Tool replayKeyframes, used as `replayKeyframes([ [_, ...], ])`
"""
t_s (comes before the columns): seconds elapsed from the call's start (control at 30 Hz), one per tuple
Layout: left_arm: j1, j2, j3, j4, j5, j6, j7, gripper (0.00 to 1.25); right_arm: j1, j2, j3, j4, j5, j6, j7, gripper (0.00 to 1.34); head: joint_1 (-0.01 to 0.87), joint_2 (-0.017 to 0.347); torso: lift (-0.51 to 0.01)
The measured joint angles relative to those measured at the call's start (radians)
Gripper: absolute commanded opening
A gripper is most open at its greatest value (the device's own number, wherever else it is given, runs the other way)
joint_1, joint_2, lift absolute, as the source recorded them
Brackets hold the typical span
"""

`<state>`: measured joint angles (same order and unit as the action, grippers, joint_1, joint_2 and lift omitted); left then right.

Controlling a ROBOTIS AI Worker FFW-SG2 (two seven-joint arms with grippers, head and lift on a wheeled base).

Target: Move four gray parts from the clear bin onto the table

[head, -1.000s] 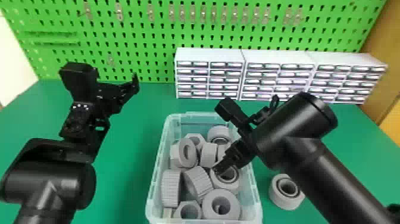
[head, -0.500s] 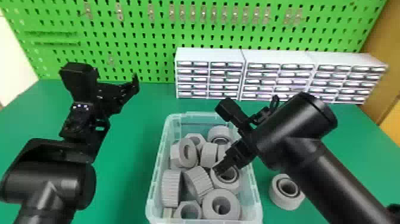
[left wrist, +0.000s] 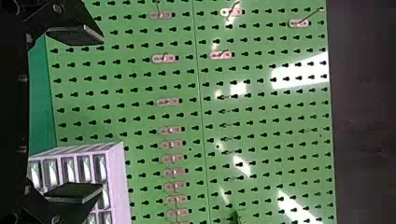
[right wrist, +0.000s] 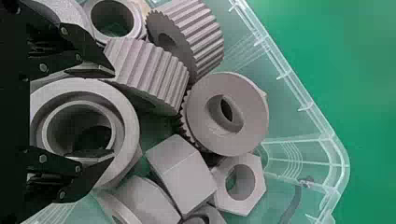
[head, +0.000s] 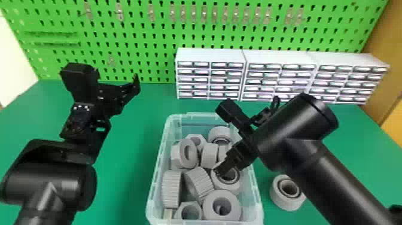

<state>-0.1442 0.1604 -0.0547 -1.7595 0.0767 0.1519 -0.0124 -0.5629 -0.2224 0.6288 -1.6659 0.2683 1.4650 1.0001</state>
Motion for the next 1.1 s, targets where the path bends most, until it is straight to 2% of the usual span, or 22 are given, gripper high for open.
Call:
replayKeyframes([
  [0.63, -0.002, -0.001, -0.004, 0.002, 0.000, 0.002, 0.000, 1.08, -0.005, 0.002, 0.003, 0.000, 0.012, 0.000, 0.000, 0.81, 0.678, 0.034, -0.050],
  [0.9, -0.005, -0.002, -0.007, 0.002, -0.001, 0.002, 0.000, 1.08, -0.011, 0.022, -0.004, 0.007, 0.041, -0.010, 0.000, 0.81, 0.678, 0.034, -0.050],
  [1.1, -0.006, -0.003, -0.009, 0.002, -0.002, 0.002, 0.000, 1.08, -0.014, 0.054, -0.027, 0.048, 0.050, -0.068, 0.000, 0.81, 0.678, 0.034, -0.050],
])
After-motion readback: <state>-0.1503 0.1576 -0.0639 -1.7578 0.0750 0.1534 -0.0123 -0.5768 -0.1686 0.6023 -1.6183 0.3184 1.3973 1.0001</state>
